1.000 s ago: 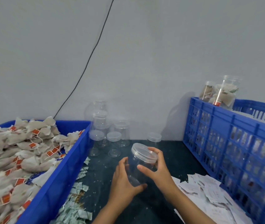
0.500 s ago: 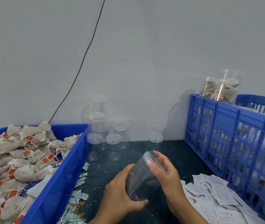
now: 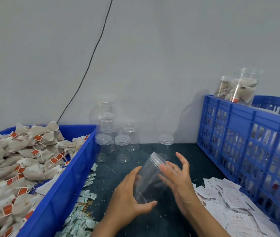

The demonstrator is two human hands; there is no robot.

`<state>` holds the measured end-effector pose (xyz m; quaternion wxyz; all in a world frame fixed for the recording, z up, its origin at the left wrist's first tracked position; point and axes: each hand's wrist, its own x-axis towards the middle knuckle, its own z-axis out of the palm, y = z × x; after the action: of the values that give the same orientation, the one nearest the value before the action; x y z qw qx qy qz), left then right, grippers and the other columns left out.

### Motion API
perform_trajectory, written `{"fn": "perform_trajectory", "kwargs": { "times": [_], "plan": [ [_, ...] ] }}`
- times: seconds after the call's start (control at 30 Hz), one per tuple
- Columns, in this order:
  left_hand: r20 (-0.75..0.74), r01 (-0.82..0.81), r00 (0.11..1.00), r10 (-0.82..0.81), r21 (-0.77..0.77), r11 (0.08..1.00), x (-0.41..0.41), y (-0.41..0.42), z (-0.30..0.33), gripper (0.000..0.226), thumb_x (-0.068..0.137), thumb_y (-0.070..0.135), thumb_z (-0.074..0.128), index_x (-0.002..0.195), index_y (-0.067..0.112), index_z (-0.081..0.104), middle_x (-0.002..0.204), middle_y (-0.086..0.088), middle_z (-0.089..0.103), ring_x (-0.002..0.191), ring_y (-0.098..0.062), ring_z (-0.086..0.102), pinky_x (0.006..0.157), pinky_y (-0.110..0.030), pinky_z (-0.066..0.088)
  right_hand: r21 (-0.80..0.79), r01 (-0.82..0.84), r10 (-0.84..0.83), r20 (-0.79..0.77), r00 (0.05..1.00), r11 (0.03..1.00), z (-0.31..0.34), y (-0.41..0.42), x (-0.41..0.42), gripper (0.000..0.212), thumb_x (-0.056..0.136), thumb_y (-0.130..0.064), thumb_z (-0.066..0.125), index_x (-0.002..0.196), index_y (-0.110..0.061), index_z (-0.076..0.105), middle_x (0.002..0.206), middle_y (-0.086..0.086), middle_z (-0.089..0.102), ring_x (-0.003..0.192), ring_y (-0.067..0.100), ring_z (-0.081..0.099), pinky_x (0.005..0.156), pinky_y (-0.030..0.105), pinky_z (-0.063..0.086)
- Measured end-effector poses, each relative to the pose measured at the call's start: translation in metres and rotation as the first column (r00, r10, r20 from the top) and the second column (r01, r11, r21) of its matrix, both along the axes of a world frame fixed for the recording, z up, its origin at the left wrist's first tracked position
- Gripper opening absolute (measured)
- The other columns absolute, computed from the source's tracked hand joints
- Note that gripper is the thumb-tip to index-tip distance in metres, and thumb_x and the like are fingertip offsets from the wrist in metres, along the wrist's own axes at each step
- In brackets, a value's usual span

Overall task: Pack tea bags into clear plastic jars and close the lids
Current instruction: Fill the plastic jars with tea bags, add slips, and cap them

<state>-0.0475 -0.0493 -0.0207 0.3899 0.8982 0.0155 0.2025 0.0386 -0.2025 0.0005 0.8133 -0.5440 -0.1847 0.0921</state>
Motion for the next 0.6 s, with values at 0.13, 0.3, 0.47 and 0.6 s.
{"fn": "perform_trajectory", "kwargs": {
  "times": [0.13,0.3,0.47,0.6],
  "plan": [
    [-0.117,0.209,0.942,-0.314,-0.526,0.824,-0.003,0.001,0.006,0.086,0.060,0.035,0.080,0.135,0.013,0.044,0.112,-0.013,0.069,0.093,-0.017,0.068,0.083,-0.030,0.056,0.223,-0.197,0.223,-0.098,0.970,0.955,0.005,-0.009,0.004,0.068,0.076,-0.013,0.064,0.139,-0.023,0.039,0.124,0.019,0.063,0.115,0.031,0.061,0.101,0.049,0.046],
    [-0.134,0.284,0.807,-0.575,-0.765,0.578,0.001,0.004,0.008,0.098,0.056,0.053,0.082,0.133,0.004,0.045,0.108,-0.020,0.066,0.086,-0.029,0.069,0.084,-0.038,0.053,0.477,-0.301,0.439,-0.210,0.874,0.826,0.002,-0.015,0.006,0.056,0.084,-0.015,0.050,0.139,-0.013,0.044,0.133,0.024,0.056,0.127,0.040,0.049,0.096,0.057,0.046],
    [-0.102,0.269,0.888,-0.449,-0.677,0.685,0.003,0.001,0.001,0.074,0.067,0.039,0.076,0.130,0.013,0.047,0.109,-0.015,0.069,0.093,-0.022,0.069,0.081,-0.033,0.055,0.382,-0.242,0.345,-0.229,0.910,0.892,0.000,-0.007,0.006,0.090,0.058,-0.037,0.089,0.135,-0.028,0.045,0.132,0.015,0.059,0.120,0.033,0.058,0.094,0.057,0.049],
    [-0.096,0.140,0.981,-0.170,-0.259,0.956,-0.002,-0.002,0.001,0.083,0.059,0.055,0.079,0.130,0.037,0.041,0.114,0.010,0.064,0.101,-0.001,0.064,0.087,-0.022,0.053,0.199,-0.150,0.179,-0.137,0.974,0.968,-0.004,-0.003,0.006,0.087,0.064,-0.026,0.084,0.138,-0.030,0.038,0.120,0.009,0.068,0.112,0.026,0.064,0.100,0.049,0.046]
  ]
}}
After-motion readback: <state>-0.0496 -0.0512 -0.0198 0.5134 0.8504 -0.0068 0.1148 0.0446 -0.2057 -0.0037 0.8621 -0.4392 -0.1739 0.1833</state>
